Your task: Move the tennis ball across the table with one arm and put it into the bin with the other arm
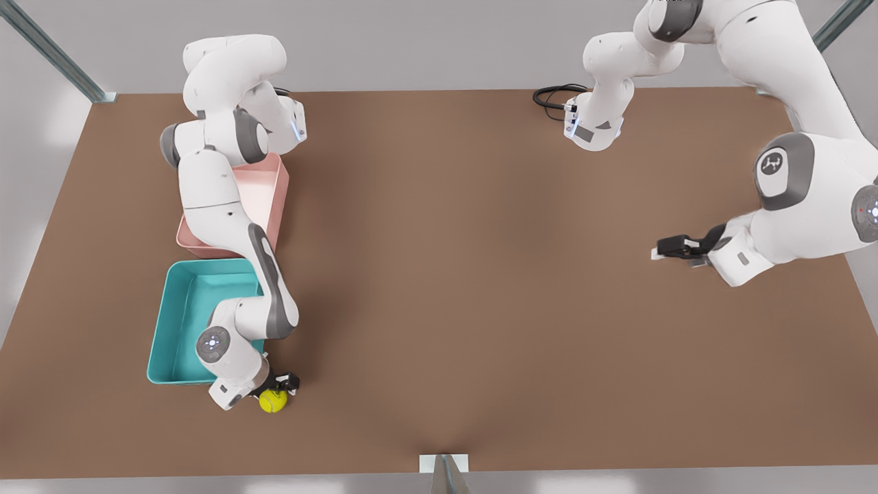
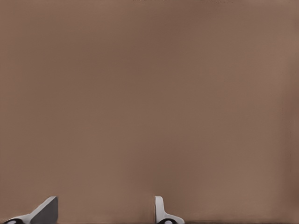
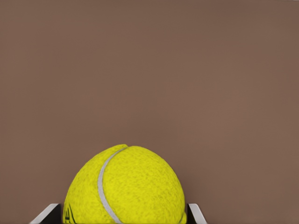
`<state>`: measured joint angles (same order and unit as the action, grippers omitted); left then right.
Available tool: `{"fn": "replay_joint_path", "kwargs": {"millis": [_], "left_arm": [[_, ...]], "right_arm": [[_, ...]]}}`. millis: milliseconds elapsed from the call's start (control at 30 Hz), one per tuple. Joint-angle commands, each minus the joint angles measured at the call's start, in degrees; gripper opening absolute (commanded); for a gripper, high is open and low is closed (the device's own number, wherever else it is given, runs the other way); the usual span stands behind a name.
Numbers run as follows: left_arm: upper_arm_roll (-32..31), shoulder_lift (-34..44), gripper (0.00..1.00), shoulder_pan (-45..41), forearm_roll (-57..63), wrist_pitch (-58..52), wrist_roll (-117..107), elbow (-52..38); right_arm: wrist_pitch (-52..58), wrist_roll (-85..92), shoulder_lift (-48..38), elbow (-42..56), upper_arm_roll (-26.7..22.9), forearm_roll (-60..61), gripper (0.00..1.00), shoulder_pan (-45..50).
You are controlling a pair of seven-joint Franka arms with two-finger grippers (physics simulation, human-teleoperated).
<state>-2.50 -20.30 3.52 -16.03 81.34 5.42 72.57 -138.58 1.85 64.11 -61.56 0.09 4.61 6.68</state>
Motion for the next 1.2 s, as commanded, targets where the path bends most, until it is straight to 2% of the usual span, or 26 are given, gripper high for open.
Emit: {"fn": "replay_joint_path", "kwargs": {"millis": [0, 33, 67, 133, 200, 300, 433, 567, 600, 767, 800, 867, 967, 1000, 1033, 1067, 1167], "left_arm": [[-0.4, -1.6, 1.00, 1.3, -7.7, -6.3, -0.1, -3.4], [-0.3, -1.6, 1.00, 1.1, -7.6, -6.2, -0.4, -3.3], [-0.3, -1.8, 1.00, 1.1, -7.7, -6.2, -0.5, -3.3], [-0.3, -2.3, 1.00, 1.1, -7.8, -6.1, -0.5, -3.4], [-0.3, -2.4, 1.00, 1.0, -7.9, -6.1, -0.5, -3.3], [-0.3, -2.5, 1.00, 1.0, -7.9, -6.1, -0.4, -3.3], [-0.3, -2.7, 1.00, 1.0, -7.9, -6.1, -0.4, -3.3], [-0.4, -2.6, 1.00, 1.1, -7.8, -6.2, -0.1, -3.7], [-0.4, -2.6, 1.00, 1.1, -7.8, -6.0, -0.1, -3.8], [-0.5, -3.1, 1.00, -0.2, -7.1, -5.4, -0.2, -7.9], [-0.6, -3.5, 1.00, -1.1, -3.3, -4.3, -2.0, -7.9], [-0.8, -3.2, 1.00, -7.5, 13.5, -2.7, -2.8, -7.8], [-0.7, -1.9, 1.00, -7.4, 14.1, -3.2, -3.0, -8.1], [-0.7, 2.7, 1.00, -5.2, 14.4, -0.1, -2.9, -3.3], [-0.8, 8.4, 1.00, -4.8, 14.4, 7.8, -2.7, 6.9], [-0.8, 6.0, 1.00, -4.6, 14.4, 5.8, -2.8, 5.5], [-0.9, 5.6, 1.00, -4.8, 14.4, 5.8, -2.8, 5.5]], "right_arm": [[-1.4, 0.4, 0.1, 0.1, 0.0, 0.1, 1.00, 0.0], [-1.4, 0.4, 0.1, 0.0, 0.0, 0.1, 1.00, 0.0], [-1.4, 0.4, 0.1, 0.0, 0.0, 0.1, 0.95, 0.0], [-1.4, 0.5, 0.0, 0.0, 0.0, 0.1, 0.67, -0.1], [-1.4, 0.3, -0.1, 0.1, 0.0, 0.4, 0.52, -0.1], [-1.4, 0.2, -0.6, 0.9, 0.0, 0.4, 0.46, -0.1], [-2.3, 0.3, -1.1, 2.2, 0.1, 0.4, 0.46, 0.0], [-1.6, 1.1, -6.0, 1.2, 0.0, 0.1, 0.48, -0.5], [-0.2, 1.1, -8.0, -0.6, 0.0, 0.0, 0.48, -0.9], [1.5, 6.8, -25.9, -23.2, -0.3, 0.2, 0.48, -5.6], [4.4, 7.9, -28.4, -24.8, -0.3, 0.3, 0.48, -7.1], [9.1, 10.4, -31.8, -28.0, -0.7, 0.3, 0.49, -9.7], [22.0, 11.6, -34.8, -30.2, -0.9, 0.3, 0.50, -12.9], [24.7, 11.6, -34.9, -30.2, -0.9, 0.3, 0.57, -13.0], [24.9, 11.9, -34.8, -30.2, -0.9, 0.3, 1.00, -12.9], [26.7, 11.9, -34.8, -30.2, -0.9, 0.3, 1.00, -12.9], [26.6, 11.7, -34.3, -30.1, -0.9, 0.3, 1.00, -12.9]]}}
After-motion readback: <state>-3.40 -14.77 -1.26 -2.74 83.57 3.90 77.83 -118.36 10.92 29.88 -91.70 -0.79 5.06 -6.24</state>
